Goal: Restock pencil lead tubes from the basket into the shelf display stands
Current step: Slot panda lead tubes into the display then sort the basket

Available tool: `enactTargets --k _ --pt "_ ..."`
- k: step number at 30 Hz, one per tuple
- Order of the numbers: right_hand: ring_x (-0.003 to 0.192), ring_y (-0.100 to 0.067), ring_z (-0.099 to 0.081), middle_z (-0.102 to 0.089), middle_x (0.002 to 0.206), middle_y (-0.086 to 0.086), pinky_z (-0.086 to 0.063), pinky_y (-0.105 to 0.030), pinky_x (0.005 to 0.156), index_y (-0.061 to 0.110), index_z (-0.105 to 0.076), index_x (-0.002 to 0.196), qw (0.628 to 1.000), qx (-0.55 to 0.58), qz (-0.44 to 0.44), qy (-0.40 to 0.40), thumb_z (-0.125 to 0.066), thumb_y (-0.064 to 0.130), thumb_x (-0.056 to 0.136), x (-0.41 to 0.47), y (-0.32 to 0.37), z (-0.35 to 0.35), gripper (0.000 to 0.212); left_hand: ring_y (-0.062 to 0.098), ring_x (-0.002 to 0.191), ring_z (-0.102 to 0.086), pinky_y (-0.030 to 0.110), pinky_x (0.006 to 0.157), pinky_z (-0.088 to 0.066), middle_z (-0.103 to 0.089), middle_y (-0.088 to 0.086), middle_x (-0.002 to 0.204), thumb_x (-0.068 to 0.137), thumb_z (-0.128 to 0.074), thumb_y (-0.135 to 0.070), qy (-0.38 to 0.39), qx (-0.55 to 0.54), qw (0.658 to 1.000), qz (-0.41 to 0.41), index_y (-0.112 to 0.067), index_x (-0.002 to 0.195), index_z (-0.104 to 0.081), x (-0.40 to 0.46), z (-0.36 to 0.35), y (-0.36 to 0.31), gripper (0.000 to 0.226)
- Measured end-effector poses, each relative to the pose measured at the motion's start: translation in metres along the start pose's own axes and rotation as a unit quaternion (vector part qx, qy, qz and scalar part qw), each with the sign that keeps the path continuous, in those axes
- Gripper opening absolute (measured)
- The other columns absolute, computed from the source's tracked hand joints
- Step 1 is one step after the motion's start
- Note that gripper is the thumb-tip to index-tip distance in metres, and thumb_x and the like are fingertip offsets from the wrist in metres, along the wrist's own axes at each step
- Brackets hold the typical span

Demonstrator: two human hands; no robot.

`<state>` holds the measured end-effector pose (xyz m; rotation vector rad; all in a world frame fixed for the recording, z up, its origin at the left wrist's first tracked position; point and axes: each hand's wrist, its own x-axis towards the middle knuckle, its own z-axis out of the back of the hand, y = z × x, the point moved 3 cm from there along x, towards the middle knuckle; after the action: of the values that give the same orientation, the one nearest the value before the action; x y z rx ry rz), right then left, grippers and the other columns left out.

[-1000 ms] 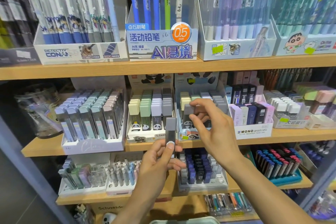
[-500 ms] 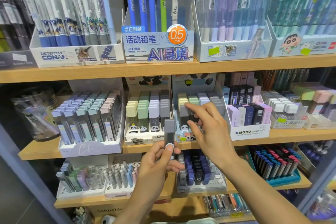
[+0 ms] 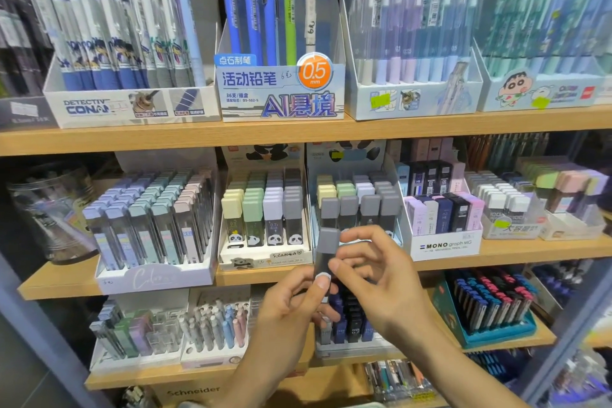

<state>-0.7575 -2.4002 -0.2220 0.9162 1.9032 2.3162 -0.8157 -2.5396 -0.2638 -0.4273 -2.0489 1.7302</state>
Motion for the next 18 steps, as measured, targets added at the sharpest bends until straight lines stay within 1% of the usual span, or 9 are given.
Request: enactTargets --k 3,5,8,10,13,15,18 --pt "0.083 -0.02 -0.071 -0.074 0.089 -0.004 -0.058 -0.027 0.073 0.024 -0.062 0.112 1.0 0.008 0.003 0.002 -0.077 0.005 0.089 -0.002 -0.001 0.003 0.033 0.026 0.066 -0.067 0.026 0.057 -0.051 -0.073 0.008 0.089 0.088 -0.07 -0.031 -0.002 -0.005 1.0 0.0 -0.004 0.107 -0.074 0.001 -0.003 0.002 0.033" --pt "0.085 -0.02 -0.07 -0.073 0.09 -0.005 -0.058 -0.029 0.076 0.029 -0.061 0.118 1.0 0.007 0.009 0.001 -0.076 0.008 0.09 -0.003 -0.001 0.005 0.038 0.026 0.066 -0.068 0.026 0.057 -0.052 -0.075 0.011 0.09 0.089 -0.075 -0.028 -0.004 -0.004 1.0 -0.002 -0.006 0.105 -0.077 0.002 -0.005 0.002 0.027" --pt "0.086 -0.016 -0.068 -0.069 0.089 0.001 -0.056 -0.028 0.077 0.037 -0.06 0.125 0.999 -0.015 0.029 0.007 -0.073 0.011 0.093 -0.003 -0.001 0.008 0.043 0.024 0.066 -0.07 0.025 0.059 -0.053 -0.078 0.014 0.091 0.092 -0.069 -0.019 -0.003 0.006 1.0 -0.004 -0.009 0.101 -0.079 0.003 -0.007 0.001 0.017" --pt "0.085 -0.014 -0.067 -0.068 0.089 0.003 -0.055 -0.026 0.078 0.036 -0.062 0.125 0.999 -0.016 0.048 -0.004 -0.071 0.006 0.093 -0.001 0.006 0.011 0.045 0.023 0.065 -0.069 0.025 0.061 -0.053 -0.078 0.012 0.089 0.091 -0.068 -0.018 -0.008 0.015 1.0 -0.007 -0.01 0.101 -0.079 0.003 -0.007 0.002 0.017" --pt "0.091 -0.016 -0.069 -0.072 0.101 0.0 -0.056 -0.024 0.083 0.026 -0.06 0.124 0.992 0.012 0.107 -0.073 -0.07 -0.004 0.09 0.013 0.027 0.028 0.047 0.023 0.068 -0.07 0.027 0.065 -0.054 -0.078 0.01 0.091 0.085 -0.069 -0.03 -0.014 0.021 1.0 -0.012 -0.018 0.107 -0.079 0.002 -0.006 0.0 0.027" --pt "0.096 -0.015 -0.069 -0.072 0.106 0.003 -0.055 -0.021 0.083 0.022 -0.057 0.122 0.978 0.025 0.159 -0.134 -0.07 -0.007 0.089 0.025 0.043 0.045 0.046 0.024 0.071 -0.071 0.028 0.068 -0.055 -0.078 0.009 0.092 0.085 -0.069 -0.034 -0.013 0.028 0.999 -0.025 -0.027 0.105 -0.08 0.003 -0.006 -0.004 0.024" --pt "0.098 -0.019 -0.069 -0.069 0.107 0.008 -0.056 -0.028 0.084 0.012 -0.052 0.123 0.957 -0.008 0.222 -0.188 -0.069 -0.005 0.092 0.041 0.053 0.062 0.039 0.025 0.076 -0.073 0.034 0.075 -0.058 -0.076 0.007 0.094 0.091 -0.07 -0.028 -0.013 0.045 0.997 -0.056 -0.037 0.102 -0.077 0.006 -0.008 -0.012 0.016"
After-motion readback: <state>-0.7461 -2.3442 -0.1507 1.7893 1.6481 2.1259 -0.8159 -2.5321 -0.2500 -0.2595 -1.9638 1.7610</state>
